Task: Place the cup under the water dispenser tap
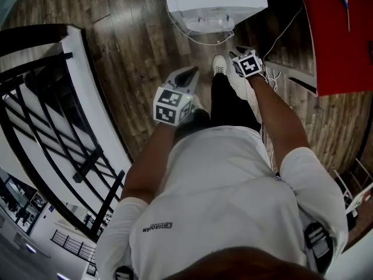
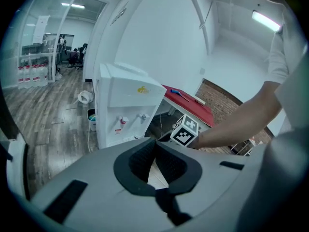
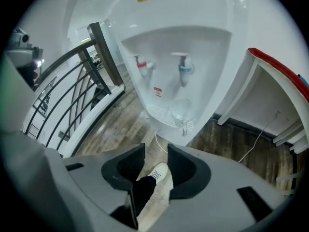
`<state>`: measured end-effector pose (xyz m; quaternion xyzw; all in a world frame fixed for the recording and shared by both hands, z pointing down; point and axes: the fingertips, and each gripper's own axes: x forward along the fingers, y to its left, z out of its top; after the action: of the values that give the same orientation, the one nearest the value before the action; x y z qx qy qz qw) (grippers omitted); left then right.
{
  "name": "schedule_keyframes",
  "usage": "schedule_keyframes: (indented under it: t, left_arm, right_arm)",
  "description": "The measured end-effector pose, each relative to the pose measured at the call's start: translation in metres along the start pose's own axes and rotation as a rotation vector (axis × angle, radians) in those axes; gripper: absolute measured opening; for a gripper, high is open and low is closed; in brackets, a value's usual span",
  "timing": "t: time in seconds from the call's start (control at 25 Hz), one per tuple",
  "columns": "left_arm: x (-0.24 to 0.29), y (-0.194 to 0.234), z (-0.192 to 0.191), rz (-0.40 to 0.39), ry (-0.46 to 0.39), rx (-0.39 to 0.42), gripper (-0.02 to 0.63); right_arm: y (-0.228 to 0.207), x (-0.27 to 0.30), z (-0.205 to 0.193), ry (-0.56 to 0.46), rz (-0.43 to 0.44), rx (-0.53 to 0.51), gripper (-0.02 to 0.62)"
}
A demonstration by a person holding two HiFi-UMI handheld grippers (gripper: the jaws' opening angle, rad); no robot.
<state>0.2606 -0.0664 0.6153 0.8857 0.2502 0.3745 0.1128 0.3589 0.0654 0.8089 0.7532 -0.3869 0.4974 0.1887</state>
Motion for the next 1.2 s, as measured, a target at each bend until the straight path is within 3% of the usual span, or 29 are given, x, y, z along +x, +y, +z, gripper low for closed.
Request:
schedule_keyframes:
  t: [0.36,0.68,0.96,1.2]
  left_arm:
    - [-0.069,-0.028,0.015,-0.006,-0.127,0.023,-0.005]
    - [-0.127,-0.055,0.034,-0.024,-0.243,0.084,-0.005]
    - [-0.155,-0.082,0.040,-0.078,-0.287,0.123,-0.005]
    - [-0.171,-0.109,0.046,-0.099,-0.307,0.163,-0.005]
  right_arm:
    - [0.103,-0.097,0.024,-0.151,0.099,0.073,0.144]
    - [0.164,-0.199,0.069,-0.341,0.113,0.083,0.144]
    - [0.198,-0.285,0.084,-0.543,0.168,0.191,0.144]
    - [0.201,-0.334,0.085,-0.626,0.240,0.219,0.127]
